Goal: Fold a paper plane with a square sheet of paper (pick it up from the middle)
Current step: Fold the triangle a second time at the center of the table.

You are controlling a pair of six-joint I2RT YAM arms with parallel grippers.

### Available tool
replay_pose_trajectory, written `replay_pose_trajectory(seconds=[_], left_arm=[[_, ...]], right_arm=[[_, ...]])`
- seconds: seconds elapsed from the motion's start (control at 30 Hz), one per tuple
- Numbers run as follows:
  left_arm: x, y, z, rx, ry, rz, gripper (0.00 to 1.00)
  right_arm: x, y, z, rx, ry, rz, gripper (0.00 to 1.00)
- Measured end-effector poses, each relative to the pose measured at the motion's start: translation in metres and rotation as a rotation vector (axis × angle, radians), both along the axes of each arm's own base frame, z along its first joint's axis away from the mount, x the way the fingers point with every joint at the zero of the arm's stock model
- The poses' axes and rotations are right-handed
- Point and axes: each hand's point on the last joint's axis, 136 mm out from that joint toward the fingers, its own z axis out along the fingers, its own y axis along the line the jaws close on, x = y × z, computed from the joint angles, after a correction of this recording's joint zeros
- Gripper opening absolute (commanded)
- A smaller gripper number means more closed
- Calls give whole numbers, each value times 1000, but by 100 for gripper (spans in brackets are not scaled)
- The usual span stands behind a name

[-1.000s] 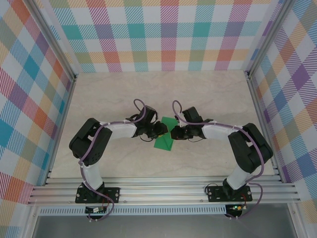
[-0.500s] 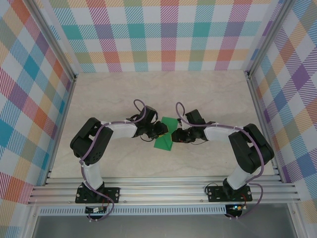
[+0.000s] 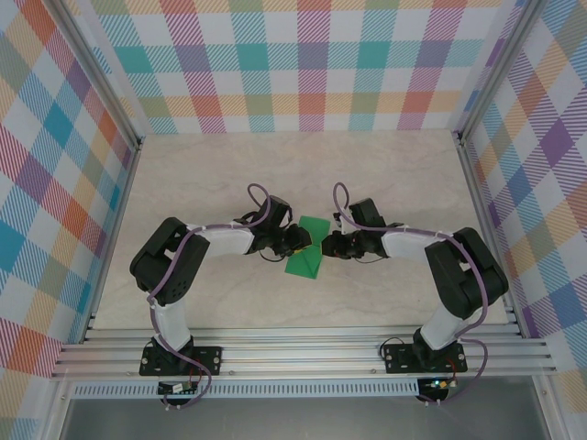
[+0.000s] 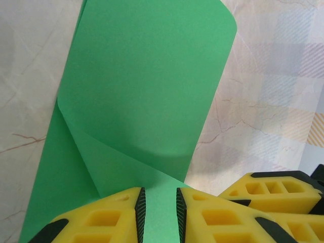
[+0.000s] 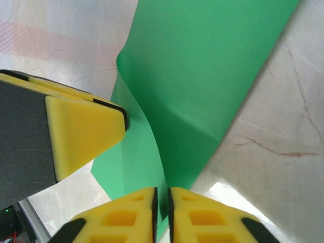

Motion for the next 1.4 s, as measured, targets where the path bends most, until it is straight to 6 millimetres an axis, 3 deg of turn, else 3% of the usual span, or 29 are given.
replay_pose_trajectory(seconds=[0.17, 0.5, 1.1, 1.4], left_arm=[[0, 0, 0, 0, 0, 0, 28], [0, 0, 0, -2, -2, 0, 36], [-2, -8, 10, -34, -21, -23, 37], [-6, -12, 11, -41, -17, -41, 35]], right_arm=[[1, 0, -2, 8, 11, -3, 2], [10, 4, -3, 9, 0, 33, 2], [12, 7, -4, 12, 3, 80, 3], [9, 6, -15, 0, 33, 80, 3]])
